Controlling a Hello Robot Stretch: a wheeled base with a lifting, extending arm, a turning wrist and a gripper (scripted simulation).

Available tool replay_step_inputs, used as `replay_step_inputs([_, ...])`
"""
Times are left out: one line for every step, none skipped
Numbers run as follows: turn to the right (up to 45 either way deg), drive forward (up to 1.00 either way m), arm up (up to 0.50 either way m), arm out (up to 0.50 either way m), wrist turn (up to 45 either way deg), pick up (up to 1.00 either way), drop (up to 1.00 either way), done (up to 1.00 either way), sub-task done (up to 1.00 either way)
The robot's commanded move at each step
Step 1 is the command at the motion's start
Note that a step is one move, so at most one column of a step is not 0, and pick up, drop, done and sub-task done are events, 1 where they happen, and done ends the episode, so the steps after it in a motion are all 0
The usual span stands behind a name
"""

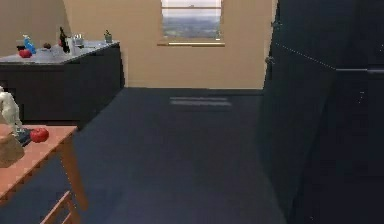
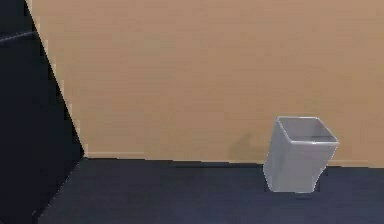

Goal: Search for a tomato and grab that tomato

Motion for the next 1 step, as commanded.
replay_step_inputs([0.0, 0.75, 0.00, 0.00, 0.0, 0.00, 0.00, 0.00, 0.00])
